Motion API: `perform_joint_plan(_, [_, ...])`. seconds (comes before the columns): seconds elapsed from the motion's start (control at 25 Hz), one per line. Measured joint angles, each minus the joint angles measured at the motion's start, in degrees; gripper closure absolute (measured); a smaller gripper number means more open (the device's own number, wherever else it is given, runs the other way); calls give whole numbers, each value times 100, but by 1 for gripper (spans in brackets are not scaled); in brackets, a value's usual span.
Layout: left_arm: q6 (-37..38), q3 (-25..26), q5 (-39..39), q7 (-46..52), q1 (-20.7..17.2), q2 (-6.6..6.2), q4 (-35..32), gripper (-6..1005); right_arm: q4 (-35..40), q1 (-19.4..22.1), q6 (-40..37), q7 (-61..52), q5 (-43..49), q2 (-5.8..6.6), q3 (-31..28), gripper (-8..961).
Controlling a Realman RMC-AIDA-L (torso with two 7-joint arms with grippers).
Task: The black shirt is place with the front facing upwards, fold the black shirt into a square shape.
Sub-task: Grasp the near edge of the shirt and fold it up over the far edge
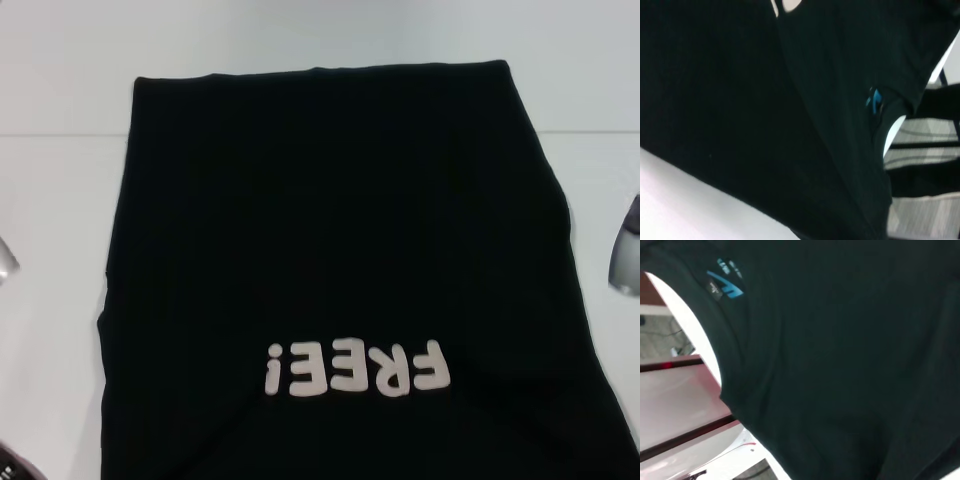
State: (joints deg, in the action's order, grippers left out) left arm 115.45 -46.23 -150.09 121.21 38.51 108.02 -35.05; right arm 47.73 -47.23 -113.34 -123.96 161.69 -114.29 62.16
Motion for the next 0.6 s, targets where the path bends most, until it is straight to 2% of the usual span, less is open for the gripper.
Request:
perform_joint_plan(0.16, [-36, 96, 51, -65, 39, 32, 16, 980, 55, 65, 83, 125, -27, -121, -384, 904])
perform_joint_plan(0.28, [-120, 632, 71, -112, 140, 39, -8, 980, 59, 66, 215, 132, -141, -87, -1095, 904])
perform_joint_plan(0.4, [-445, 1403, 71, 40, 266, 10, -12, 979, 40, 75, 341, 84, -431, 79, -2028, 903])
perform_joint_plan(0.44, [-631, 1633, 71, 171, 307, -10, -11, 979, -37, 94, 559, -99, -655, 228, -2586, 903])
perform_joint_plan(0.48, [-870, 1878, 72, 350, 342, -36, -4, 977, -37, 94, 559, -99, -655, 228, -2586, 903])
perform_joint_plan(0.6, [-1687, 2590, 126, 972, 405, -112, 88, 972, -281, 140, 1108, -499, -1124, 453, -3400, 902])
